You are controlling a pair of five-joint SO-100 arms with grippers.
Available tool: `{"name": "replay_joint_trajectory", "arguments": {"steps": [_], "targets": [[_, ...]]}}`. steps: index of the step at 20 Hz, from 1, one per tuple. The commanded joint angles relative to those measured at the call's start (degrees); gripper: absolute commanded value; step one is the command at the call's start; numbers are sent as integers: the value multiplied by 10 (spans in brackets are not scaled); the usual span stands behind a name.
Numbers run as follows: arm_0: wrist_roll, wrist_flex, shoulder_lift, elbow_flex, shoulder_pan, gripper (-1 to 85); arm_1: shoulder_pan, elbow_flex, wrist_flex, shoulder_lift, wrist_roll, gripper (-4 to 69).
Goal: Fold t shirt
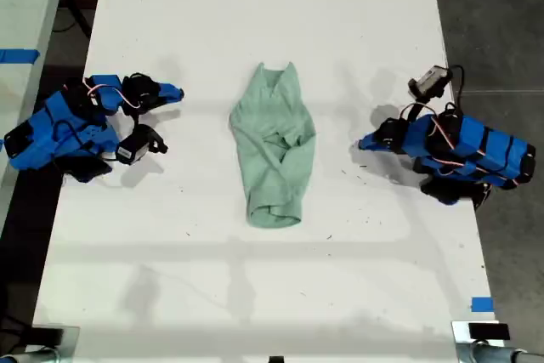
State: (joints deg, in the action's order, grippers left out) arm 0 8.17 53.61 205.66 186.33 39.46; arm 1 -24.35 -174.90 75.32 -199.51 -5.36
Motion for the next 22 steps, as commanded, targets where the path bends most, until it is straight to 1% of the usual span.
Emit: {"name": "replay_joint_trajectory", "arguments": {"steps": [1,3,13,16,18,20,21,22], "targets": [[-11,1,4,22,-8,-2,3,-35,2,-8,-13,21],[-11,1,4,22,-5,-2,18,-35,2,-8,-5,20],[-11,-1,4,22,1,-2,15,-35,3,-8,-10,21],[-6,1,4,22,27,-2,14,-35,3,-8,-14,21],[13,-18,4,22,46,-3,8,-35,3,-8,-18,21],[40,-69,4,22,54,-3,-9,-33,6,-10,-26,20],[54,-79,4,22,51,-3,-25,-25,10,-11,-24,20],[62,-76,4,22,47,-3,-30,-14,8,-11,-36,20]]}}
